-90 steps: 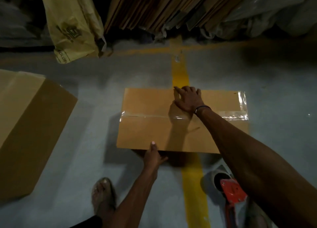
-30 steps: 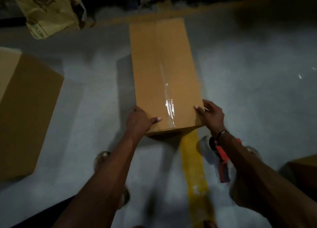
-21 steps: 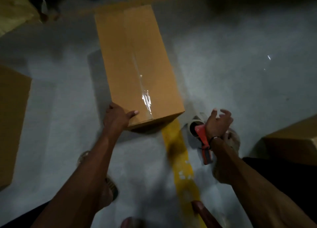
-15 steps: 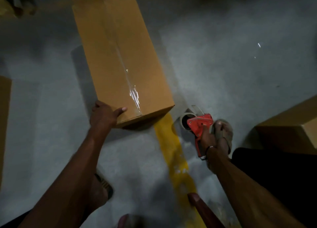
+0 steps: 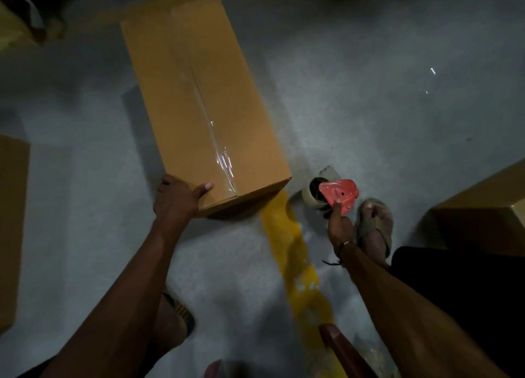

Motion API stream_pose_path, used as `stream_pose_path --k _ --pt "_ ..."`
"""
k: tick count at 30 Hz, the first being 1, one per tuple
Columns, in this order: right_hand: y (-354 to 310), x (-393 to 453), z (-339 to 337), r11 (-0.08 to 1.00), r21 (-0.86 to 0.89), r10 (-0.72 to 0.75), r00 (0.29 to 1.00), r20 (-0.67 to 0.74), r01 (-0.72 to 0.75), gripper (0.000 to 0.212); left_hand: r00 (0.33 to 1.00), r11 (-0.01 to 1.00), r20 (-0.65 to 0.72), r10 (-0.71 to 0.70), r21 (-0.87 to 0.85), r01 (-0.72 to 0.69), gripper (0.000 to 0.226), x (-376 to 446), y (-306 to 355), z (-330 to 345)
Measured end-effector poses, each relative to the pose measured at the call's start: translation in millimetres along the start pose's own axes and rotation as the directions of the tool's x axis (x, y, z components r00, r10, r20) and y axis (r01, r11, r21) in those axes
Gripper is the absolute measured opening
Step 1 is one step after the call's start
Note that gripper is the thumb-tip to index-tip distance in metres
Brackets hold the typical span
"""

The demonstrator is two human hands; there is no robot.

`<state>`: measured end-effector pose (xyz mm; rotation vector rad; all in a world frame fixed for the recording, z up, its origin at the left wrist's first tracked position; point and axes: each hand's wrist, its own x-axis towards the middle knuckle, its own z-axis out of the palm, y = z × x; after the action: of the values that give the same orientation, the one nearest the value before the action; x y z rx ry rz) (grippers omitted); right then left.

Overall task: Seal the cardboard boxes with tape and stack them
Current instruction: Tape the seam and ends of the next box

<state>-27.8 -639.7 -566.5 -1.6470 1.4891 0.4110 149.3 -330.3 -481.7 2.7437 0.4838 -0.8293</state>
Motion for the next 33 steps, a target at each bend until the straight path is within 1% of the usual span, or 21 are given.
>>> stream_pose_path --k 1,2,3,4,5,6,8,10,11,12,14,15,17,20,21,22,24,25,27,31,33 --pt "-7 -5 -5 1.0 0.026 0.014 1.0 0.002 -0.014 0.087 1.0 1.0 -0.004 -0.004 0.003 0.004 0.119 -2 1 -1" --pt "-15 -6 -10 0.998 0.05 -0.023 1.0 -0.014 0.024 0.082 1.0 1.0 -0.009 -0.011 0.01 0.012 0.119 -3 3 -1" --pt "-20 -14 -16 0.997 0.062 -0.037 0.999 -0.022 0.038 0.081 1.0 0.999 -0.013 -0.022 0.023 0.023 0.12 -5 4 -1" --pt "-22 -17 -22 0.994 0.075 -0.078 0.997 -0.026 0.08 0.088 0.999 0.999 -0.023 -0.029 0.045 0.03 0.12 -9 5 -3" --pt "-14 -11 -28 0.995 0.071 -0.072 0.997 -0.035 0.075 0.1 0.999 0.996 -0.032 -0.032 0.088 0.034 0.12 -14 6 -5" --pt "-7 0 -36 0.994 0.033 -0.102 0.993 -0.053 0.104 0.109 0.999 0.988 -0.04 -0.031 0.149 0.037 0.119 -21 8 -10" --pt "-17 1 -52 0.993 0.039 -0.11 0.993 -0.052 0.112 0.115 0.999 0.961 -0.033 -0.007 0.277 0.016 0.112 -35 13 -22" --pt "-68 -56 -73 0.985 0.006 -0.171 0.984 -0.04 0.171 0.099 0.999 0.956 -0.026 0.034 0.293 -0.025 0.099 -49 19 -41" --pt "-97 -84 -83 0.974 -0.034 -0.226 0.973 -0.055 0.224 0.09 0.999 0.968 -0.018 0.046 0.248 -0.04 0.091 -58 22 -55" --pt "-122 -101 -87 0.94 -0.09 -0.336 0.938 -0.088 0.328 0.088 0.998 0.978 -0.006 0.062 0.201 -0.06 0.082 -64 26 -68" --pt "-155 -131 -101 0.898 -0.133 -0.43 0.9 -0.07 0.419 0.103 0.994 0.984 0.038 0.105 0.141 -0.11 0.066 -79 34 -97" --pt "-163 -145 -110 0.878 -0.129 -0.467 0.884 -0.025 0.461 0.111 0.989 0.983 0.058 0.135 0.119 -0.141 0.06 -89 35 -111" --pt "-178 -172 -122 0.82 -0.099 -0.56 0.826 0.065 0.564 0.116 0.977 0.977 0.041 0.21 0.017 -0.211 0.05 -118 30 -137" --pt "-197 -218 -129 0.735 0.059 -0.669 0.708 0.228 0.676 0.113 0.955 0.919 -0.004 0.296 -0.27 -0.286 0.043 -160 6 -157" --pt "-199 -232 -128 0.728 0.122 -0.677 0.68 0.279 0.675 0.11 0.955 0.877 0.022 0.294 -0.405 -0.261 0.041 -171 -2 -160" --pt "-198 -242 -128 0.725 0.183 -0.682 0.653 0.331 0.664 0.107 0.955 0.808 0.086 0.283 -0.558 -0.189 0.039 -178 -7 -162" --pt "-194 -259 -124 0.717 0.22 -0.683 0.605 0.409 0.661 0.105 0.941 0.573 0.202 0.271 -0.819 0.011 0.036 -189 -14 -168" --pt "-191 -266 -119 0.713 0.233 -0.685 0.586 0.433 0.661 0.105 0.932 0.442 0.235 0.275 -0.892 0.094 0.035 -191 -15 -170" --pt "-190 -276 -104 0.722 0.268 -0.676 0.567 0.471 0.638 0.101 0.918 0.246 0.275 0.285 -0.947 0.207 0.035 -189 -14 -173" --pt "-206 -292 -71 0.75 0.311 -0.648 0.556 0.52 0.583 0.094 0.876 -0.013 0.343 0.338 -0.929 0.369 0.049 -186 -4 -178" --pt "-219 -294 -61 0.741 0.335 -0.659 0.534 0.529 0.582 0.09 0.866 -0.162 0.328 0.377 -0.897 0.41 0.046 -184 2 -184"
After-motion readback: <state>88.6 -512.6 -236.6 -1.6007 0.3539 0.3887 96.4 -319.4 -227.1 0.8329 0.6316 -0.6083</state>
